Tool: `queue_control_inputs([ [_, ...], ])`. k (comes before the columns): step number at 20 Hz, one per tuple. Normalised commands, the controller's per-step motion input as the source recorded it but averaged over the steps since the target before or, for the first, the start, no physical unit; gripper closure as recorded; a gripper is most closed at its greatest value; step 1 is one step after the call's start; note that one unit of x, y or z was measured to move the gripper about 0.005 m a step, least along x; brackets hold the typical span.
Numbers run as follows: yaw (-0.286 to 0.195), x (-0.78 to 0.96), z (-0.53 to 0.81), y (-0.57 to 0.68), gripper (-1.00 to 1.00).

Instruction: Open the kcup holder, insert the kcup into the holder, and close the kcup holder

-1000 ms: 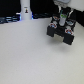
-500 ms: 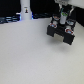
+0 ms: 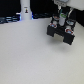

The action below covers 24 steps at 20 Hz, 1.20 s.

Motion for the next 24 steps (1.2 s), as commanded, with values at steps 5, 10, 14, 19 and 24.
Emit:
queue_control_inputs([
  [5, -0.007, 0.18, -0.07, 0.06, 1.0],
  [10, 0.024, 0.11, -0.21, 0.17, 1.0],
  [14, 0.03, 0.1, -0.2, 0.12, 1.0],
  [19, 0.034, 0.11, -0.13, 0.13, 1.0],
  [24, 0.046, 0.1, 0.06, 0.15, -1.0],
])
